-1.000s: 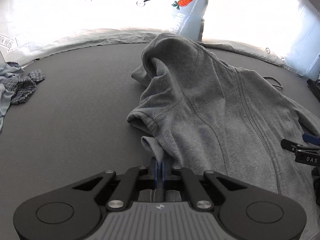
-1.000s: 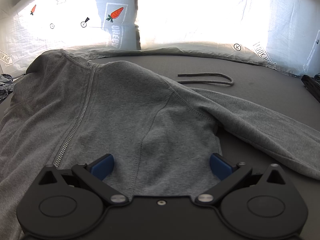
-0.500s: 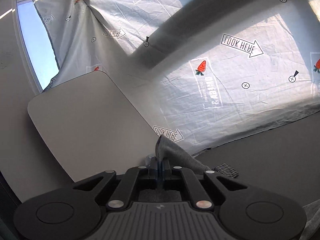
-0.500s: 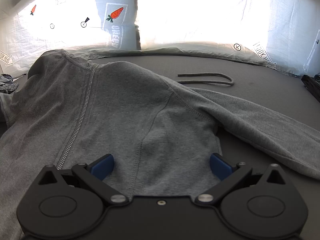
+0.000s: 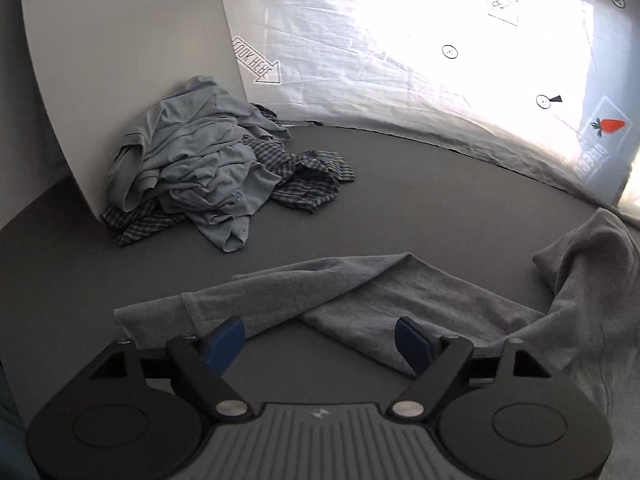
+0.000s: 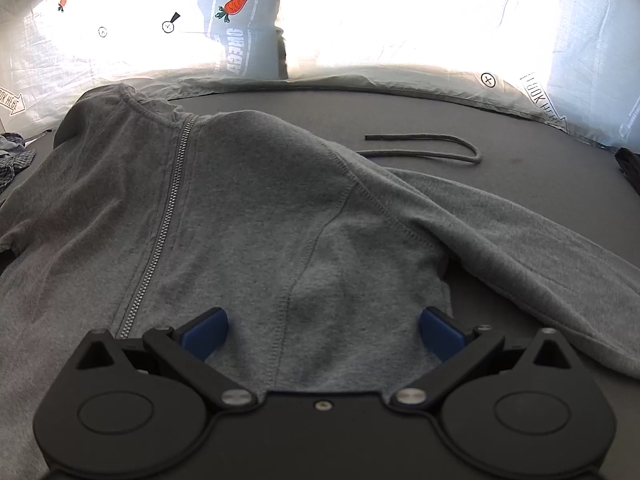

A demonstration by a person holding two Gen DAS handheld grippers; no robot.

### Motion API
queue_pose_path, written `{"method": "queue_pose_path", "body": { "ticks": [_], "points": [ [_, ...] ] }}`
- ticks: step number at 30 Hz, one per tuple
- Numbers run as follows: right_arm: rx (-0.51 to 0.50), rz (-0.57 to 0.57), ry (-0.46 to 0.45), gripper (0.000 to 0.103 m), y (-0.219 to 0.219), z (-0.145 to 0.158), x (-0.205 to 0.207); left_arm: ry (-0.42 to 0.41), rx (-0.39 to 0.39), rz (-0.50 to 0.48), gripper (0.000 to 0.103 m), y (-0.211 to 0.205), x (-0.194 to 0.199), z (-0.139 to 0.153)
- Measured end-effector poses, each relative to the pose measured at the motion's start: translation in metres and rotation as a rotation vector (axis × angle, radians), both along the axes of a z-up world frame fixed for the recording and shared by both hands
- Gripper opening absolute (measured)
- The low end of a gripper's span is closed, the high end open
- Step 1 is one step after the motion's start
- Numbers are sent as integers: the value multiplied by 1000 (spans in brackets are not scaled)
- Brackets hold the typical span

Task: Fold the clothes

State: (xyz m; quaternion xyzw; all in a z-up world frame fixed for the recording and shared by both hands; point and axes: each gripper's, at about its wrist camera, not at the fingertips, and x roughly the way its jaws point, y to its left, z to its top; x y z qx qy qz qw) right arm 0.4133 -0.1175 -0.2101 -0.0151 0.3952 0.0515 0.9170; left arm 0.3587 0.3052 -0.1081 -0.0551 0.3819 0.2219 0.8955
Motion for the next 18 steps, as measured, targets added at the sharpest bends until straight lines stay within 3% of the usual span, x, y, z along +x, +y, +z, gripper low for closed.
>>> {"method": "queue_pose_path", "body": {
  "ticks": [6, 10, 13, 15, 18],
  "points": [
    [10, 5, 73, 103, -1, 7, 22, 27, -46, -292, 98, -78, 47, -10],
    [72, -12, 15, 96, -6, 33, 35, 42, 20, -459, 103, -112, 75, -12],
    [98, -40, -69, 97, -7, 58, 55, 79, 95, -536, 103, -138, 96, -23],
    [133, -28, -104, 97, -7, 69, 76, 107, 102, -560, 103, -148, 107, -36],
    [175, -37, -81, 81, -3, 69, 112, 166, 71, -536, 103, -154, 119, -57]
  ]
}}
